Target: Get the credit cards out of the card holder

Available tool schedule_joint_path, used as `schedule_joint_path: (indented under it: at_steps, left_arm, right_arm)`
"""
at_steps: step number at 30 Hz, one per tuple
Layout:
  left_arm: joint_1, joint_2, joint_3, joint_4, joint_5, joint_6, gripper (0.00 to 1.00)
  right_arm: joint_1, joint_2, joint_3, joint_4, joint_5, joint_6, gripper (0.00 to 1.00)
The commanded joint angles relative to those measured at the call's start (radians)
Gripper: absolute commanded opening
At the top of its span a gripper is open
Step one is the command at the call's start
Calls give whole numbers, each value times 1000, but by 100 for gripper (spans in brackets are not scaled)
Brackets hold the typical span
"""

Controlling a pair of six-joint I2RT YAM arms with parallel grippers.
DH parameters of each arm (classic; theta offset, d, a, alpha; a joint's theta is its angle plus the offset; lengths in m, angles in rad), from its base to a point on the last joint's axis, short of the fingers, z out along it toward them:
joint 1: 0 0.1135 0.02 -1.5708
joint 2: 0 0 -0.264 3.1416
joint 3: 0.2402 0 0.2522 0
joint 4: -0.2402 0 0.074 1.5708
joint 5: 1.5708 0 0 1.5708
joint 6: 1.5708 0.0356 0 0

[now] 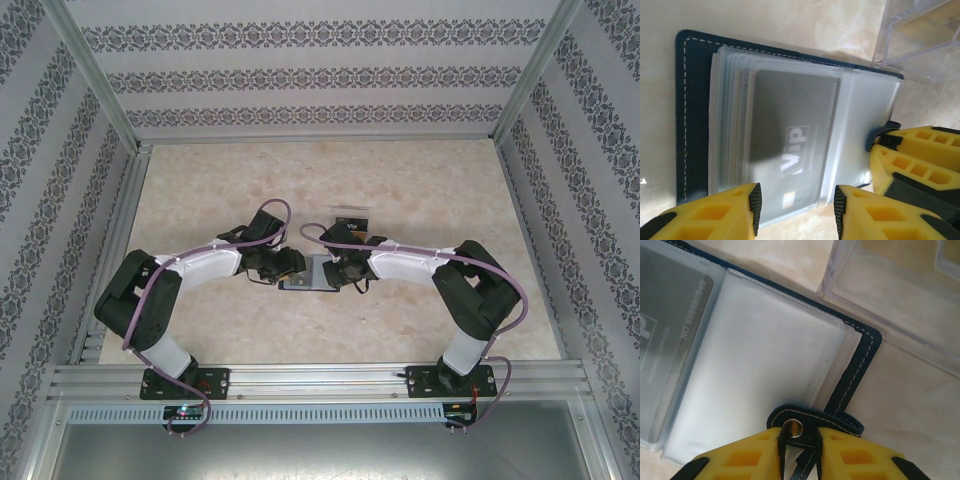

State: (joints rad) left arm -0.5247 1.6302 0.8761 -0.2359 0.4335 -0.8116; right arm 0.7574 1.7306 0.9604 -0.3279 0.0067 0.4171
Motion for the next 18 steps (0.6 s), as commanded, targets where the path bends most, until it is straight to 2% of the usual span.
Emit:
schedule_joint_path:
  at_steps: [1,11,18]
  left_arm:
    - [-12,22,23,-37,-21,29,45]
    - [-12,-6,24,-74,-81,41,44]
    - [-15,20,22,-75,-71,42,44]
  right_arm:
    - [17,46,-3,-48,-13,15,26]
    - [20,58,-6,-46,-17,19,26]
    - [27,61,-4,-48,-14,23,27]
